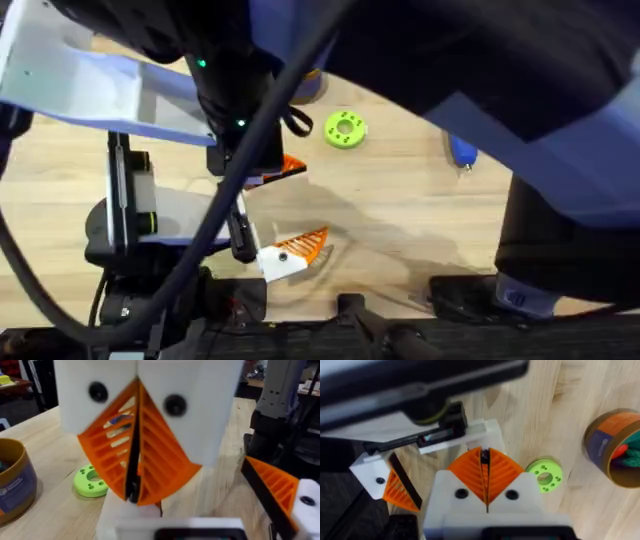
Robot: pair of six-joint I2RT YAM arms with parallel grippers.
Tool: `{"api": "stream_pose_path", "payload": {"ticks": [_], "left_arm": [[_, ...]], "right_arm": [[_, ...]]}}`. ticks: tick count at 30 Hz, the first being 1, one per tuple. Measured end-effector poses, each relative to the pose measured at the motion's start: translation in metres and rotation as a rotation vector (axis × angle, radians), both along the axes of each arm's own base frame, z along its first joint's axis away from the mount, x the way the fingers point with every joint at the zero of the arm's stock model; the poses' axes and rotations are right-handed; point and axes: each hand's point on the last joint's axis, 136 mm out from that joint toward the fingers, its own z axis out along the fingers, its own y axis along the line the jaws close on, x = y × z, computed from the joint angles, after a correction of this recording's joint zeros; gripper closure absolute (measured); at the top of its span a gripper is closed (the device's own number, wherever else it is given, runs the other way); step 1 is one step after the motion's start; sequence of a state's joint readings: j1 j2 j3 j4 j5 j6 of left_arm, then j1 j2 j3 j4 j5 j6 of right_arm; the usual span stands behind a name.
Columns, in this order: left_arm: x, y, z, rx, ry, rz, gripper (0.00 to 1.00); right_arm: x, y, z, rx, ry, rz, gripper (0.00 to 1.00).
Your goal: Pick up the gripper from the table and insert it into the empty holder that is missing its gripper. Then pick up a screw, insert it into the mounting hole, and use the screwdriver to tighten it. Finally, clean up the table by picking up the vegetable and placing it into the bucket.
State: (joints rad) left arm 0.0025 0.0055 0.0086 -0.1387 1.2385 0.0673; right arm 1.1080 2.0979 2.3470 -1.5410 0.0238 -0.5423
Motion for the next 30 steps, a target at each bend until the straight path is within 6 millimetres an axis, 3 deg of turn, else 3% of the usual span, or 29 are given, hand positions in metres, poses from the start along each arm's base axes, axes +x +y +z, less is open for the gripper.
{"api": "stream_pose_path", "payload": {"ticks": [7, 30], "left_arm": [[0.0001, 0.0, 0.0, 0.001, -0.003, 0.001, 0.016], [0.0007, 0.0002, -0.0003, 0.001, -0.001, 0.004, 0.014]], "right_arm": [[0.0009, -0.0077, -0.001, -0.022, 0.016, -0.023, 0.996], [0.0039, -0.0025, -0.006, -0.02, 0.01, -0.04, 0.99]]}}
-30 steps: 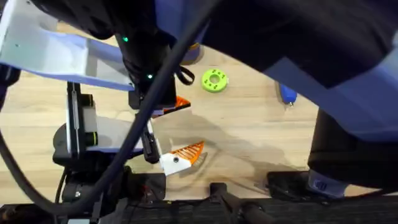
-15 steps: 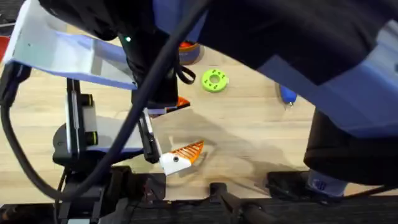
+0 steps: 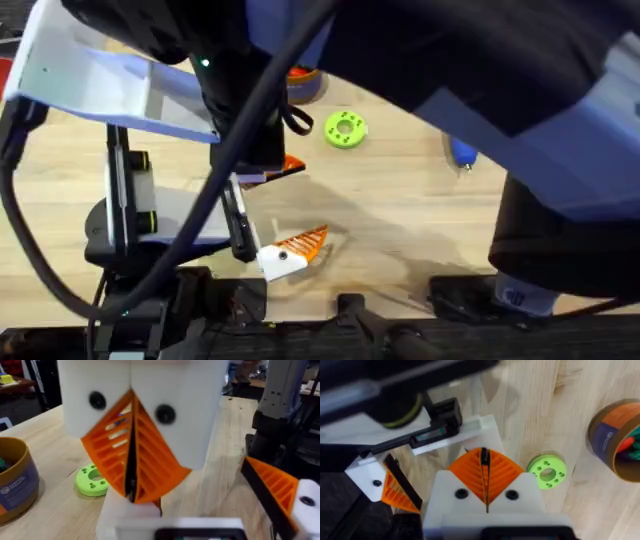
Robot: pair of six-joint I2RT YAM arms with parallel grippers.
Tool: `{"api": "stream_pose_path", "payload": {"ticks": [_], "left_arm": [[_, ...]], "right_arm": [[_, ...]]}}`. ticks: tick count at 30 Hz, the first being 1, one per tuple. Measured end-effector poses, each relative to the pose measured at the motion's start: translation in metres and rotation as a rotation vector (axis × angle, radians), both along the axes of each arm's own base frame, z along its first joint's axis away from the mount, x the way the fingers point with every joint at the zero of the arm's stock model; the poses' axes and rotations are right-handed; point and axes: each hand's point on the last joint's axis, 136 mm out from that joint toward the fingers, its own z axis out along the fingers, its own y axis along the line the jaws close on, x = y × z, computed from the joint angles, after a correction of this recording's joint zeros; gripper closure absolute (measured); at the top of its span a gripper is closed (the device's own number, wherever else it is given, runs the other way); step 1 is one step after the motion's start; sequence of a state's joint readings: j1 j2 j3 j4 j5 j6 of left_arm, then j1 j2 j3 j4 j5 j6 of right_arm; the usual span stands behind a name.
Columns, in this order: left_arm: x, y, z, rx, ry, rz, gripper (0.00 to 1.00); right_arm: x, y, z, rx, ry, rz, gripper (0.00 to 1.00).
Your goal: Pick up the gripper from the table and insert it into the empty holder that is missing its gripper. Then pick up a screw, insert it into the mounting hole, and use the screwdriver to tighten it. Finally, clean up the table by picking up the vegetable and placing it into the bucket.
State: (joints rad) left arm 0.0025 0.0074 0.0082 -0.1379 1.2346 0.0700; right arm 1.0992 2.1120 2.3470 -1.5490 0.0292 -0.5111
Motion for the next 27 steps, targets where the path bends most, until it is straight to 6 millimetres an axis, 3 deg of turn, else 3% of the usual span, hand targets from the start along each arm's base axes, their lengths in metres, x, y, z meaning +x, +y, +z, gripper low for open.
{"api": "stream_pose_path", "payload": {"ticks": [1, 6, 7, 14, 23, 27], "left_arm": [[0.0, 0.0, 0.0, 0.0, 0.0, 0.0, 0.014], [-0.001, 0.0, 0.0, 0.003, -0.01, -0.004, 0.014], [-0.001, 0.0, 0.0, 0.003, -0.013, -0.004, 0.014], [-0.001, 0.0, 0.0, 0.006, -0.021, -0.004, 0.015], [-0.001, 0.0, 0.0, 0.007, -0.023, -0.005, 0.015], [-0.001, 0.0, 0.0, 0.008, -0.024, -0.005, 0.016]], "right_arm": [[0.0, 0.0, 0.0, 0.0, 0.001, -0.006, 0.913], [0.001, 0.001, 0.0, 0.006, -0.004, -0.014, 0.166], [0.001, 0.001, 0.0, 0.006, -0.004, -0.014, 0.055], [0.002, -0.001, 0.006, 0.024, -0.001, -0.08, 0.008], [0.023, -0.037, 0.067, 0.185, -0.028, -0.361, 0.008], [0.034, -0.056, 0.074, 0.217, -0.03, -0.462, 0.008]]}}
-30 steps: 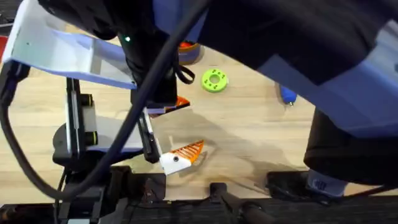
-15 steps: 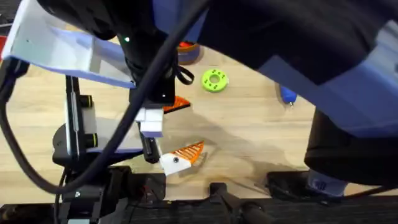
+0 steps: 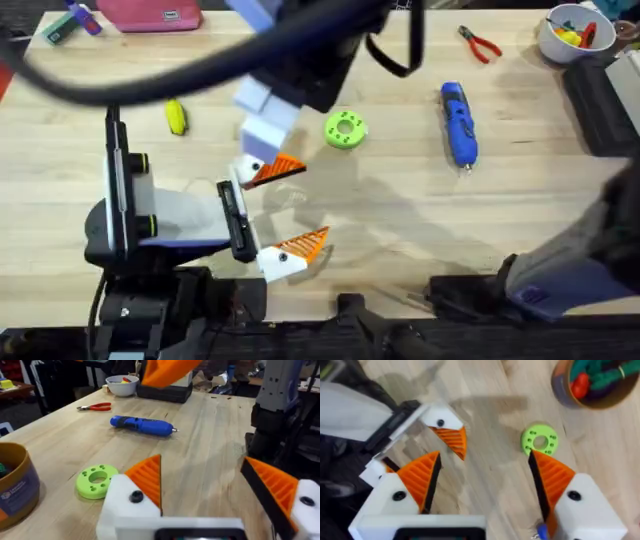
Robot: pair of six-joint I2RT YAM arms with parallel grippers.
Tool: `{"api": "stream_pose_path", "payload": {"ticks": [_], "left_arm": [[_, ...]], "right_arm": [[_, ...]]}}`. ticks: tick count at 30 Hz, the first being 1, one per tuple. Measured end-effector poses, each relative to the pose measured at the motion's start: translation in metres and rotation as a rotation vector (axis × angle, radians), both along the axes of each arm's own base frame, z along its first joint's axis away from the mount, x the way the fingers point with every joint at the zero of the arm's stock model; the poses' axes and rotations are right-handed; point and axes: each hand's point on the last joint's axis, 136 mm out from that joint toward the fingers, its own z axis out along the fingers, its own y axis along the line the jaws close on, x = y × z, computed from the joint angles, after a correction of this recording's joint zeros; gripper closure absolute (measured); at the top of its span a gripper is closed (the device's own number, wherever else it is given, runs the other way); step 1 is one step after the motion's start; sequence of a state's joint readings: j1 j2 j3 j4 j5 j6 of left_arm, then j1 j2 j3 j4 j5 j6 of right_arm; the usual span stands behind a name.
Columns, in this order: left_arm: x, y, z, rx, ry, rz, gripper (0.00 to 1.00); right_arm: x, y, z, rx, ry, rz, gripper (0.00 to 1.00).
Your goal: Pick up the gripper from the table and insert it into the empty holder that is missing its gripper. Then pick up a screw, insert it into the mounting hole, and use the screwdriver to tighten it. Finally, clean up the table by picking up the vegetable and placing it into the bucket.
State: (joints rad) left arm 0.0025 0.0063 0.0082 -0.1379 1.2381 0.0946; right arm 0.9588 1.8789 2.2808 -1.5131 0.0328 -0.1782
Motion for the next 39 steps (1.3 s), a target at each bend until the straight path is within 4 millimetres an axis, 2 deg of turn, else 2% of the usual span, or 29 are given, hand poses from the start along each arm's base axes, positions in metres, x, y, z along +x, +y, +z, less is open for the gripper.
{"api": "stream_pose_path", "payload": {"ticks": [4, 8, 10, 19, 22, 25, 29, 32, 39], "left_arm": [[0.0, 0.0, 0.0, 0.001, -0.002, 0.0, 0.015], [0.0, 0.0, 0.0, 0.001, -0.002, 0.0, 0.015], [0.0, 0.0, 0.0, 0.001, -0.003, 0.0, 0.015], [0.0, 0.0, 0.0, 0.001, -0.003, 0.0, 0.015], [0.0, 0.0, 0.0, 0.001, -0.003, 0.0, 0.015], [0.0, 0.0, 0.0, 0.001, -0.003, 0.0, 0.014], [0.0, 0.0, 0.0, 0.001, -0.003, 0.0, 0.016], [0.0, 0.0, 0.0, 0.001, -0.002, 0.0, 0.015], [0.0, 0.0, 0.0, 0.001, -0.003, 0.0, 0.015]], "right_arm": [[0.003, -0.015, -0.013, 0.013, 0.013, -0.075, 0.008], [0.004, -0.046, -0.028, 0.04, 0.028, -0.195, 0.008], [0.004, -0.069, -0.031, 0.057, 0.027, -0.281, 0.007], [0.012, -0.208, -0.044, 0.188, -0.053, -0.821, 0.008], [0.015, -0.247, -0.051, 0.196, -0.079, -0.969, 0.007], [0.02, -0.278, -0.055, 0.177, -0.091, -1.076, 0.007], [0.028, -0.306, -0.061, 0.156, -0.091, -1.177, 0.008], [0.032, -0.319, -0.068, 0.13, -0.073, -1.225, 0.007], [0.036, -0.323, -0.076, 0.108, -0.049, -1.238, 0.008]]}}
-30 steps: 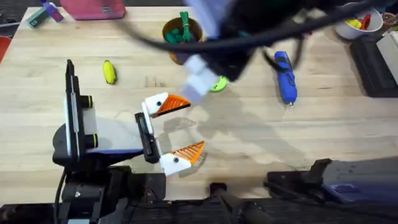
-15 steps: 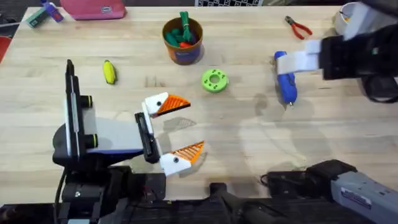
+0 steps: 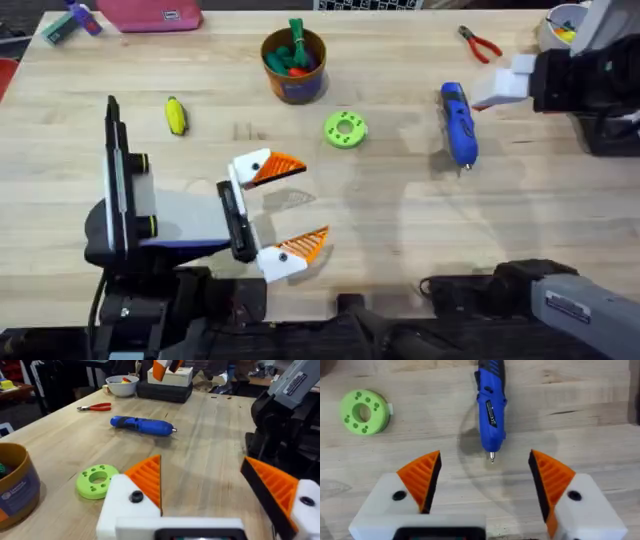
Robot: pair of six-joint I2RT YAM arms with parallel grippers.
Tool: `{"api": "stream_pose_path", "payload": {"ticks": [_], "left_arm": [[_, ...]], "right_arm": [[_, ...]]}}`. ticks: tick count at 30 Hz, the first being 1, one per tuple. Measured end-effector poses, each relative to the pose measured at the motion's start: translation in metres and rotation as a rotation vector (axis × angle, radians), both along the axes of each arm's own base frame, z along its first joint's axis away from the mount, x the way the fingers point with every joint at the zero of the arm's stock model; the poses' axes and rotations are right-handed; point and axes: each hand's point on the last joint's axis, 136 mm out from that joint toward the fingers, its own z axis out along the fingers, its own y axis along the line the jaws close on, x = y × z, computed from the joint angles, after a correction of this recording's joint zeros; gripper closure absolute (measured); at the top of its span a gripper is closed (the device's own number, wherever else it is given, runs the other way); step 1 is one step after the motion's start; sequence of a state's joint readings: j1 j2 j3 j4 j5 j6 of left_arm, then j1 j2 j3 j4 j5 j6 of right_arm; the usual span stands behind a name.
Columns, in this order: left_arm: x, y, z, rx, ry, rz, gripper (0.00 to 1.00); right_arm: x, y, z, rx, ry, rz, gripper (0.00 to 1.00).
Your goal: Pick up the gripper from the table and insert it into the empty holder that is missing its gripper. Then pick up a screw, insert it into the mounting hole, and use the screwdriver to tighten it. Finally, clean up the table by picking up the vegetable and placing it into the bucket.
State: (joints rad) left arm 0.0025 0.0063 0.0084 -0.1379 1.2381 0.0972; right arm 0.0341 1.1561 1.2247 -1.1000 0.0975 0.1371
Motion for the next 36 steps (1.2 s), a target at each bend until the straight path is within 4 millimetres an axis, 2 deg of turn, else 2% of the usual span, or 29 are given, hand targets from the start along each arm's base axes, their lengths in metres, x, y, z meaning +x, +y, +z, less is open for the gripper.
{"api": "stream_pose_path", "payload": {"ticks": [14, 20, 21, 25, 27, 34, 36], "left_arm": [[0.0, 0.0, 0.0, 0.0, 0.002, 0.0, 0.026], [0.0, 0.0, 0.0, 0.0, -0.001, 0.0, 0.938], [0.0, 0.0, 0.0, 0.001, -0.004, 0.0, 0.981], [0.0, 0.0, 0.0, 0.001, -0.003, 0.0, 0.982], [0.0, 0.0, 0.0, 0.001, -0.004, 0.0, 0.983], [0.0, 0.0, 0.0, 0.001, -0.004, -0.001, 0.984], [0.0, 0.0, 0.0, 0.001, -0.004, 0.0, 0.984]], "right_arm": [[0.0, 0.0, 0.0, -0.001, -0.001, 0.003, 0.007], [0.002, 0.0, 0.001, -0.001, -0.009, 0.003, 0.008], [0.004, 0.0, 0.002, -0.001, -0.02, 0.003, 0.007], [0.02, 0.001, 0.006, -0.005, -0.069, 0.014, 0.008], [0.027, 0.0, 0.0, -0.01, -0.056, 0.021, 0.007], [0.047, -0.006, -0.051, -0.027, 0.127, 0.035, 0.008], [0.057, -0.006, -0.06, -0.029, 0.16, 0.041, 0.007]]}}
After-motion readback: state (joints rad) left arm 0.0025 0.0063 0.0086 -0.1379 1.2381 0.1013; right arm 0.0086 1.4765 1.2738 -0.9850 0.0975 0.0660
